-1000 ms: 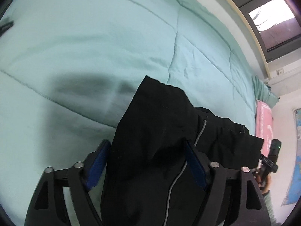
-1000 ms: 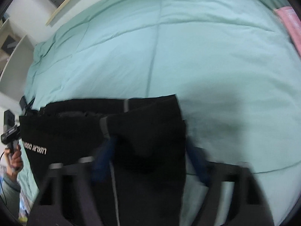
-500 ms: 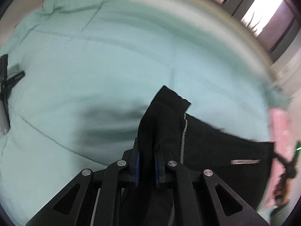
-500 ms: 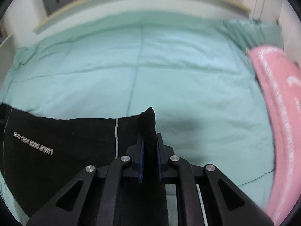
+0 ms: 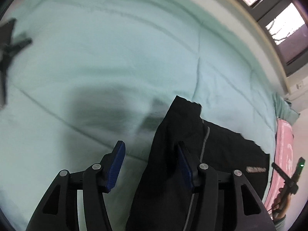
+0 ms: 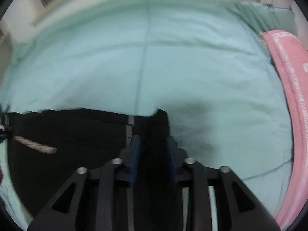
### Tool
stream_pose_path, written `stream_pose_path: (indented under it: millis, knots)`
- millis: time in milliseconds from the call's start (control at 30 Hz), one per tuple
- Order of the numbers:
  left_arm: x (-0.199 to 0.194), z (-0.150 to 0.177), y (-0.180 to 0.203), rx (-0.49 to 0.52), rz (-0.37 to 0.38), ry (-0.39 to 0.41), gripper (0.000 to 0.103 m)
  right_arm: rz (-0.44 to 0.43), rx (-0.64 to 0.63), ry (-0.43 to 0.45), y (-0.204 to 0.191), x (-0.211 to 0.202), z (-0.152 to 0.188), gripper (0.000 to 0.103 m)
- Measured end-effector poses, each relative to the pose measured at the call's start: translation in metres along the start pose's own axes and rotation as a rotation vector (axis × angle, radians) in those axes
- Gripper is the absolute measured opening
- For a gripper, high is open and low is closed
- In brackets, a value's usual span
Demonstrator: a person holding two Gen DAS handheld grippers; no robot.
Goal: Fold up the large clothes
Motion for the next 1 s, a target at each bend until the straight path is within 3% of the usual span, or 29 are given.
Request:
stream_pose_path:
  millis: [33,67,167,300,433,533,633,767,867,1000]
  knots:
    - [-0.014,0.005,0.005,0.023,0.002,0.023,0.056,-0.026,-0.002,0.037,-0.007,-0.02,0.002,0.061]
    - [-0.027,0.011,0.015,0.055,0.011,0.04,0.056,-0.038,-0.01,0.061,-0.014,-0.034,0.005,0.065]
    - [-0.059,0.043,0.051,0.162,0.063,0.06,0.058,-0.121,-0.068,0.105,-0.053,-0.07,0.023,0.066]
    - [-0.067,0.1,0.109,0.287,0.158,0.028,0.063,-0.218,-0.142,0.041,-0.108,-0.071,0.058,0.066]
    - [-0.03,0.163,0.154,0.359,0.214,-0.076,0.063,-0.168,-0.229,-0.042,-0.146,-0.043,0.094,0.066]
    - [0.021,0.195,0.152,0.357,0.154,-0.166,0.063,-0.131,-0.232,-0.084,-0.145,-0.009,0.107,0.066]
    - [0.063,0.202,0.141,0.338,0.096,-0.214,0.062,-0.156,-0.197,-0.159,-0.144,0.031,0.125,0.067]
    - [0.063,0.199,0.149,0.361,0.061,-0.22,0.063,-0.135,-0.196,-0.155,-0.144,0.039,0.125,0.067]
    - [0.041,0.191,0.155,0.33,0.109,-0.236,0.063,-0.187,-0.158,-0.174,-0.139,0.027,0.113,0.067]
    - [0.002,0.159,0.183,0.345,0.22,-0.149,0.063,-0.215,-0.164,-0.028,-0.134,-0.012,0.067,0.067]
Point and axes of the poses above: each gripper's, at about its wrist camera, not at the fingertips, and x roughly the way its jaws point, y to its right, z to its underside, the point moved 5 cm from there along x, roughly the way its jaws point, and after that the axes turned 7 degrees about -x, right-handed, at the moved point
